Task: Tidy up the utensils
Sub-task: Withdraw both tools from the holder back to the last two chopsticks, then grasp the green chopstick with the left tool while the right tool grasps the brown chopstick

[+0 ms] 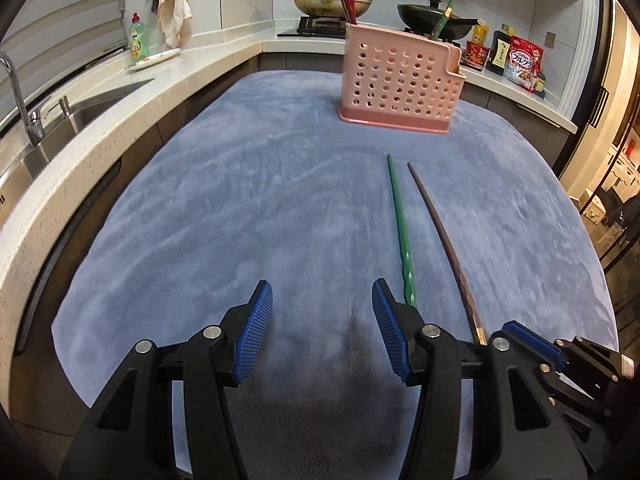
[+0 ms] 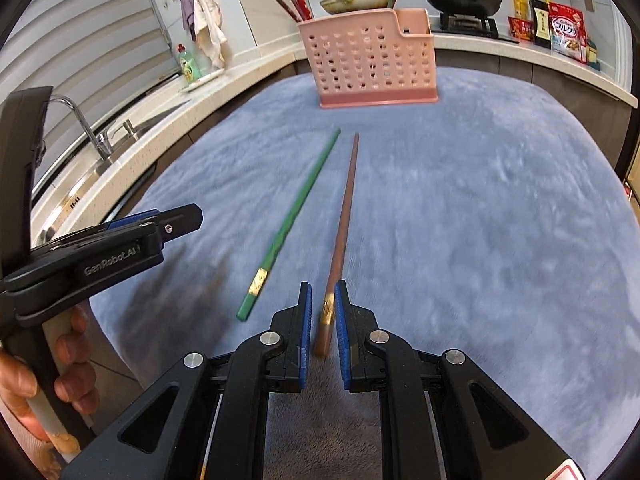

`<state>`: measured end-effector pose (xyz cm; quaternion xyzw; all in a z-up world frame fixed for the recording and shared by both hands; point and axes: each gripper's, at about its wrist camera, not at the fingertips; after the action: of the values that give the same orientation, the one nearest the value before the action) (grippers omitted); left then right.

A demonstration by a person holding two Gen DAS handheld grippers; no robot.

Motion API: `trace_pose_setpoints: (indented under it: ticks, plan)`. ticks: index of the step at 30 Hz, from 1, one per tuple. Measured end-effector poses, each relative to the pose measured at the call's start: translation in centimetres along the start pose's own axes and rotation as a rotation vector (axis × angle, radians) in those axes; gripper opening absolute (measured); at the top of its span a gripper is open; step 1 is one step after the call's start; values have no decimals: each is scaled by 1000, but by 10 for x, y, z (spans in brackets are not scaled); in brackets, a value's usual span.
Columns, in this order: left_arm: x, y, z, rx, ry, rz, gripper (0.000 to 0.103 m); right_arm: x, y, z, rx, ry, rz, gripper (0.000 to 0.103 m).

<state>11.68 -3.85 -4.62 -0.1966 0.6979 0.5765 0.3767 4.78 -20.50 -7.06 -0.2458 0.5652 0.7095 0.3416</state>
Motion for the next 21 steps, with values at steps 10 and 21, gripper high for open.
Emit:
trace_pose_setpoints:
  ticks: [10, 21]
  plan:
    - [20, -6, -9, 21, -7, 46, 52, 10, -12, -1, 16, -11, 26, 13]
    - [23, -7, -15, 41, -7, 60, 52, 11, -14, -3, 17, -18, 28, 11]
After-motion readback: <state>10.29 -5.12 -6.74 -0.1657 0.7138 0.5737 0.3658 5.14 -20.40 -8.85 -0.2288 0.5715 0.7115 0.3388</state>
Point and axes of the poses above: each gripper's, at about its wrist camera, not at the fingertips, and y roughly against the way its jaws point, z to its left, x to its underside, and after that the axes turned 8 degrees about -z, right-handed
